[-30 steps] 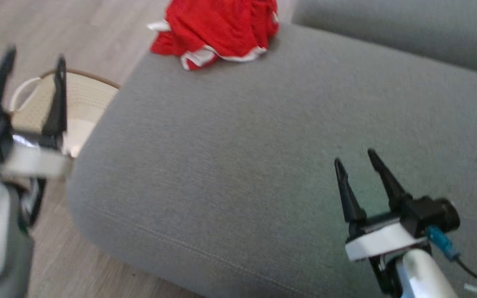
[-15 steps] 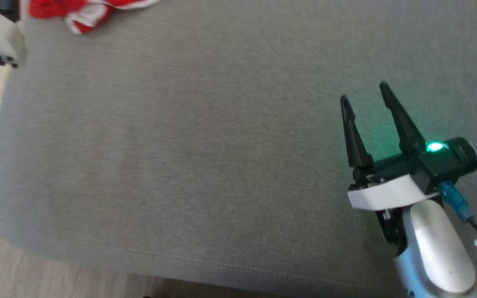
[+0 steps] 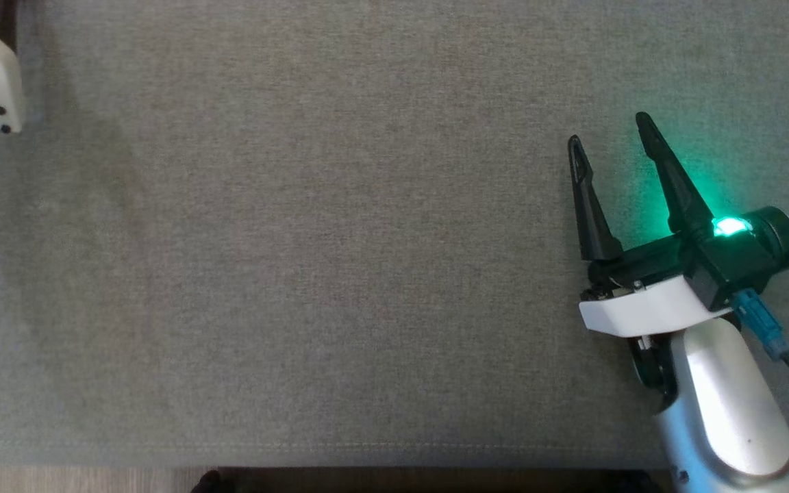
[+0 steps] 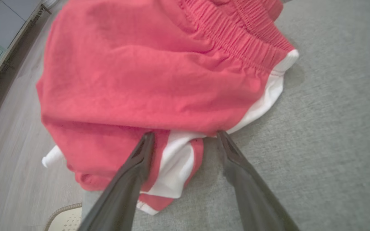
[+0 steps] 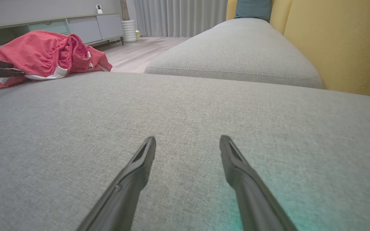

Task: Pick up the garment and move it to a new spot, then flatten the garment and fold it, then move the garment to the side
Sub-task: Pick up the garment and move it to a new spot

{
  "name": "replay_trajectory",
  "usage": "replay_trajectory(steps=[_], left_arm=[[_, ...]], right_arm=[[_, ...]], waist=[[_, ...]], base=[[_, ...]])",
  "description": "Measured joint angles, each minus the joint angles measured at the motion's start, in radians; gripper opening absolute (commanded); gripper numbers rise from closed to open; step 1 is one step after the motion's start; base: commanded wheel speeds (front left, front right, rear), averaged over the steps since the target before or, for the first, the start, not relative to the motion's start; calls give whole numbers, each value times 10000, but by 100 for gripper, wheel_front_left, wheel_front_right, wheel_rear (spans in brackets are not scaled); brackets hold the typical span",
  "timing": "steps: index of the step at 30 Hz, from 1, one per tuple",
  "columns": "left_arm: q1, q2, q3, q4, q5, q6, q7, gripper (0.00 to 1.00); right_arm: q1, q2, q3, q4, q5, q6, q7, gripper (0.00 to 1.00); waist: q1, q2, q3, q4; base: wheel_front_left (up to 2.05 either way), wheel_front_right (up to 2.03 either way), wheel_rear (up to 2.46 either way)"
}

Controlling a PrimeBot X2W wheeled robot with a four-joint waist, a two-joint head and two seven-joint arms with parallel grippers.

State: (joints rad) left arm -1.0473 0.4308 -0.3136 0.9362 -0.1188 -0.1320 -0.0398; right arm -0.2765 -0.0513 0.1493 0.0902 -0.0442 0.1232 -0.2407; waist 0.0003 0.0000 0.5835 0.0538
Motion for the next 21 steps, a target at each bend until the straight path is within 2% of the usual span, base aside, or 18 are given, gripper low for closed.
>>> replay_trajectory(steps=[11,12,13,14,15,21], left_arm=[[-578,178,-178,1371,121,472,-2,99],[-612,182,-182,1453,121,543,-54,82],[-648,184,-194,1551,121,541,-58,44],[-662,186,-201,1628,117,543,-59,13],[-662,186,-201,1689,105,543,-77,0],[-780,82,-318,1902,105,520,-343,0]], right_arm=[[-35,2,159,-46,0,0,-71,100],[-35,2,165,-29,0,0,-71,100],[-34,2,165,-8,0,0,-71,100],[-26,2,163,10,0,0,-71,100],[-13,0,157,29,0,0,-71,100],[8,0,44,144,2,0,-71,100]], waist=[[-2,0,159,-395],[-2,0,140,-422],[-1,0,117,-445],[-2,1,94,-465],[-2,1,72,-477],[-1,1,-171,-354]], base=[[0,0,0],[0,0,0],[0,0,0],[0,0,0],[0,0,0],[0,0,0]])
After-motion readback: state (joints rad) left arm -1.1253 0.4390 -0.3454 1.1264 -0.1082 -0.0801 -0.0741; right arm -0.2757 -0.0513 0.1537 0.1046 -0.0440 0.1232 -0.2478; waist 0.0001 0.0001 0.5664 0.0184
